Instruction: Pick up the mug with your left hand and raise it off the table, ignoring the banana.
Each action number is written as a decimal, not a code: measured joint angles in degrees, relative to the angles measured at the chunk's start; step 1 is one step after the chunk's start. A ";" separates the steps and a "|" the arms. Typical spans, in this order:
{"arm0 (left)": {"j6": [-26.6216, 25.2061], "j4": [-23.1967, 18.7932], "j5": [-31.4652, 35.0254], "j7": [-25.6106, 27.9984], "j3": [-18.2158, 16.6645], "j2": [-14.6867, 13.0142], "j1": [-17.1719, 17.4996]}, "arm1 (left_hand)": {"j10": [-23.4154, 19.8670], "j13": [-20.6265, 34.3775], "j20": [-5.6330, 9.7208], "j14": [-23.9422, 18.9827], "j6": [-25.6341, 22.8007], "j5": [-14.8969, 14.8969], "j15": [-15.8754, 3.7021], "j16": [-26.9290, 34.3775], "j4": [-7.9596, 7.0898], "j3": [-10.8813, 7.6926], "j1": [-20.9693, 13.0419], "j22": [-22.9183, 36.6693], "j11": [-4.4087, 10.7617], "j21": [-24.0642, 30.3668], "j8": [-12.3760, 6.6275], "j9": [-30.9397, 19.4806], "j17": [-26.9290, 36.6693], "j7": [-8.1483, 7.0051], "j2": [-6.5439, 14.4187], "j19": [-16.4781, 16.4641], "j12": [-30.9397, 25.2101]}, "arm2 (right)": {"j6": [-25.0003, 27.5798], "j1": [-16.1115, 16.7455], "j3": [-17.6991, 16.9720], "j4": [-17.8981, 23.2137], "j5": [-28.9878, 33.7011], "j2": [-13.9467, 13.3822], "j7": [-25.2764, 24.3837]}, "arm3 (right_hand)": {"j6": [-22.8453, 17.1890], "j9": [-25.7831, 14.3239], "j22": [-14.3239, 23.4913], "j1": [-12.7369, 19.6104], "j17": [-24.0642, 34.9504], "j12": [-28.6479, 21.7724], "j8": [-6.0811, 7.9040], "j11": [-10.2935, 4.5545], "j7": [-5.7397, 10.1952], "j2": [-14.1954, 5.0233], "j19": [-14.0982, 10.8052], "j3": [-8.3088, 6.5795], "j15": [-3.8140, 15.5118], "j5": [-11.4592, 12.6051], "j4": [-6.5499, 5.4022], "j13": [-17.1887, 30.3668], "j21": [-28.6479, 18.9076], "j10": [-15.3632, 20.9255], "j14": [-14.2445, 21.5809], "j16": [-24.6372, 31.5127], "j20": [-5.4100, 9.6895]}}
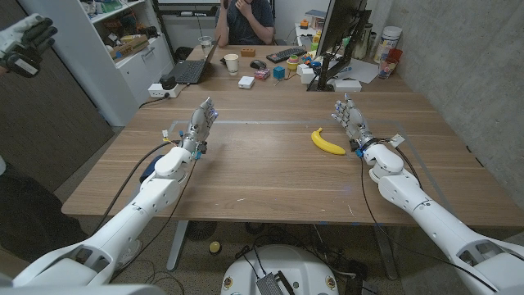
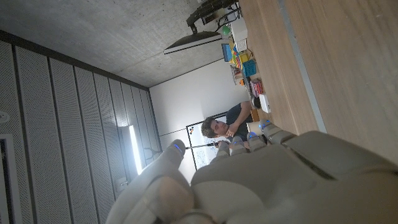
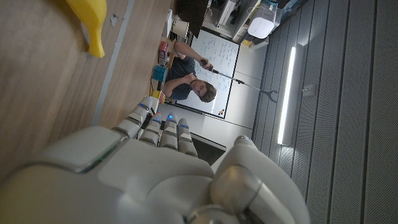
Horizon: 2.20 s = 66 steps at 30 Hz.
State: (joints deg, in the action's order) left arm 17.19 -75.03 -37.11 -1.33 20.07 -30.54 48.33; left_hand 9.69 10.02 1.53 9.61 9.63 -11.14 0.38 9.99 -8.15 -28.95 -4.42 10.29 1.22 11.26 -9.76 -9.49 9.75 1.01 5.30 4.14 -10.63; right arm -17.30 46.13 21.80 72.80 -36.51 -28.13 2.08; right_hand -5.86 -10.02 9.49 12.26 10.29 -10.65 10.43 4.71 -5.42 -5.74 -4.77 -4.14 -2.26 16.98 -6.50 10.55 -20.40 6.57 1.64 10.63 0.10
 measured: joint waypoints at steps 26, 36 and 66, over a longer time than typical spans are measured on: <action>-0.99 -8.32 3.60 3.68 -2.60 -6.44 3.92 | -0.01 -0.01 -4.94 0.19 -2.48 0.00 -0.20 0.00 1.97 -1.11 -1.14 -0.01 -0.01 0.44 -0.65 0.01 -0.01 -5.36 0.66 -1.66 -0.63 | -1.22 -1.18 0.50 -0.91 0.65 0.95 0.31 | 0.01 0.01 -0.01 0.00 -0.01 0.00 0.00 -0.01 0.00 0.00 0.01 0.00 0.01 0.00 0.01 -0.01 0.29 -0.01 0.00 0.00 0.00; -1.71 -14.17 6.51 4.53 -4.54 -11.62 7.23 | -0.65 -0.01 -6.70 -0.02 -3.48 0.00 -0.41 0.00 3.36 -1.85 -2.28 -0.02 0.62 0.44 -0.65 -0.26 -0.01 -6.96 1.35 -2.17 -0.62 | -1.47 -0.58 0.51 -0.27 0.75 0.96 0.11 | 0.01 0.01 -0.01 0.00 -0.02 0.00 0.00 -0.01 0.00 0.00 -0.41 0.00 0.01 0.00 0.01 -0.01 0.49 -0.01 0.00 0.00 0.01; -7.67 -33.43 14.89 4.81 -22.18 -28.78 24.82 | -0.11 0.27 -8.60 0.22 -6.28 0.39 0.43 0.00 8.39 -5.16 -7.71 -0.16 0.72 0.83 -0.88 -0.25 -0.02 -11.80 3.33 -3.91 -0.62 | -3.46 0.37 0.95 -0.07 0.98 2.15 0.05 | 0.01 0.03 0.26 -0.01 -0.02 0.00 0.00 -0.01 0.00 0.00 -0.40 0.00 0.01 0.00 0.01 -0.02 0.91 -0.01 0.00 0.00 0.00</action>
State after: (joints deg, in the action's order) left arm 9.52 -108.46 -22.22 3.48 -2.11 -59.32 73.15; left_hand 9.58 10.29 -7.07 9.83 3.36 -10.75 0.81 9.99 0.23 -34.12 -12.13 10.12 1.94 12.09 -10.63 -9.75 9.73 -10.79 8.63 0.23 -11.26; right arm -20.76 46.50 22.75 72.73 -35.53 -25.99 2.13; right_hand -5.84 -9.99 9.75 12.26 10.26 -10.64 10.42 4.70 -5.42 -5.74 -5.17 -4.13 -2.25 16.98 -6.49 10.53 -19.49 6.55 1.64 10.62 0.10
